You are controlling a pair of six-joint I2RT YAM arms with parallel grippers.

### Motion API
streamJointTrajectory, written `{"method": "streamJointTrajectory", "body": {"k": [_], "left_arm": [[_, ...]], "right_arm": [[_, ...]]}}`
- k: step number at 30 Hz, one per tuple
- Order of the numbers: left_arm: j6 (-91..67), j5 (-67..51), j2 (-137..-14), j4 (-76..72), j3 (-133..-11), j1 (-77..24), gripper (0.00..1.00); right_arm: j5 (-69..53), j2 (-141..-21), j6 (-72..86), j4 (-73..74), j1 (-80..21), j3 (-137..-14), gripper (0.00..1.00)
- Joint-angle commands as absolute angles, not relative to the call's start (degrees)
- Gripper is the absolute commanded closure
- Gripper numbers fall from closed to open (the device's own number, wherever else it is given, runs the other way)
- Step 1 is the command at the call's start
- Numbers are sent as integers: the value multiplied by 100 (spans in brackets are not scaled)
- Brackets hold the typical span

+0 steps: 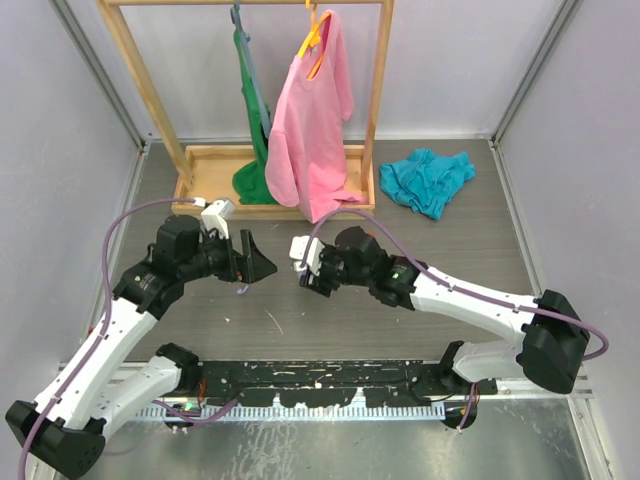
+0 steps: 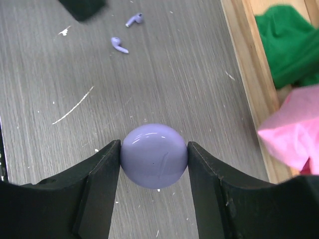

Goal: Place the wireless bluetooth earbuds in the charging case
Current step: Pick up the charging case at the center of the board.

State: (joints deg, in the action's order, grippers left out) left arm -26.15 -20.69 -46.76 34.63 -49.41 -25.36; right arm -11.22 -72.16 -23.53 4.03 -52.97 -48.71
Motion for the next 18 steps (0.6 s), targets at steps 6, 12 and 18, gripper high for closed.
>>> {"method": "streamJointTrajectory", "body": {"k": [6, 12, 18], "left_arm": [[-3281, -3310, -4863, 2151, -4552, -2503, 31], [-3469, -3612, -5043, 1780, -4343, -2505, 44], [-3445, -3684, -5198, 1734, -4316, -2505, 50]], "right_arm": [[-914, -7246, -4083, -216, -5977, -5165, 52], [-907, -7417, -4336, -244, -6090, -5352, 52], [-909, -7596, -4416, -294, -6188, -5485, 52]]}}
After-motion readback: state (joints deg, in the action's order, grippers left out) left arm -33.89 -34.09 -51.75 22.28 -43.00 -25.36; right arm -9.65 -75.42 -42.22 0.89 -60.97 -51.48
